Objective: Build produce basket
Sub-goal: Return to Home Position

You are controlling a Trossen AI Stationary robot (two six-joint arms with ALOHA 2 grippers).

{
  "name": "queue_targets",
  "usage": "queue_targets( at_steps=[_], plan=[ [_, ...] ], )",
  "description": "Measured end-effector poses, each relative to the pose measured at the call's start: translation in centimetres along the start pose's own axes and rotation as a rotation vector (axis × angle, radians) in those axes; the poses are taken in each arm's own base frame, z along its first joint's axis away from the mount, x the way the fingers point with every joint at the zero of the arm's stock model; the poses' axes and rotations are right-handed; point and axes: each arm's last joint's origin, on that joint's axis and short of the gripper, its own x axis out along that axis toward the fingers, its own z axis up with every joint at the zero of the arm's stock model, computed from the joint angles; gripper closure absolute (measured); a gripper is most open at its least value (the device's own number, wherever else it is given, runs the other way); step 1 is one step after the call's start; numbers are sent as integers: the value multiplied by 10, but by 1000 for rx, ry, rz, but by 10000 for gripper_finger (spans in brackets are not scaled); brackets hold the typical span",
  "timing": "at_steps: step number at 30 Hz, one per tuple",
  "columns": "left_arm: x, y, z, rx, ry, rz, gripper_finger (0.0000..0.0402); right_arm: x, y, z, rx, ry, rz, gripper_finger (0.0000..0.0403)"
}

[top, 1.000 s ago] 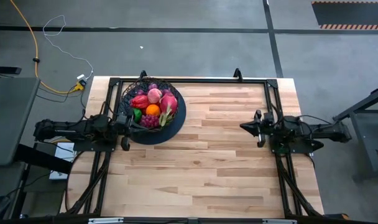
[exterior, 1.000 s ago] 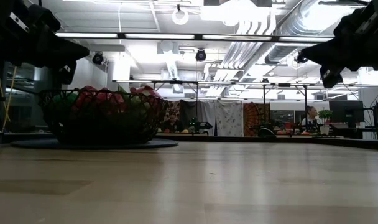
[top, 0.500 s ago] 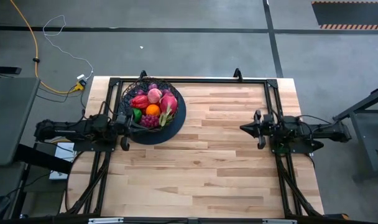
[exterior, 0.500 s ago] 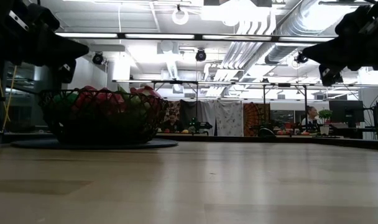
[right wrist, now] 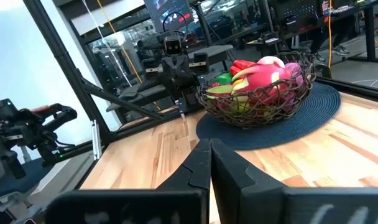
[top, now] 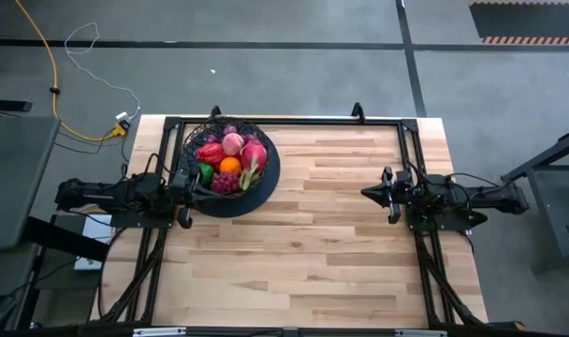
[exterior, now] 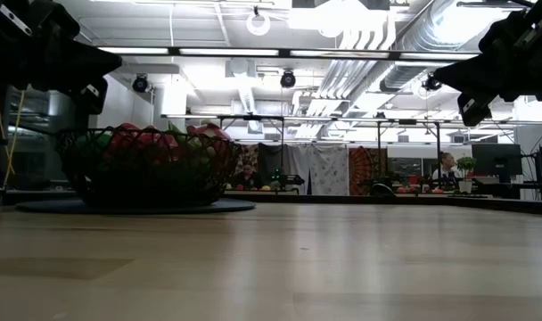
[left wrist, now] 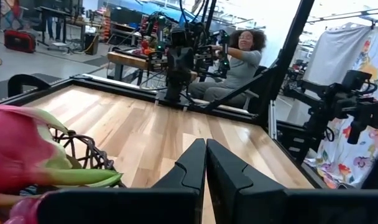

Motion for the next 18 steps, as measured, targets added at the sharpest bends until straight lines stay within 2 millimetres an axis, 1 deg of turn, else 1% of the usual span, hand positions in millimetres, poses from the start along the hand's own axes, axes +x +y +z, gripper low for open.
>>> queue_targets(
  at_steps=[18],
  plan=[
    [0,0,0,0,-1,9,398,0,0,0,3,0,0,402]
  ],
)
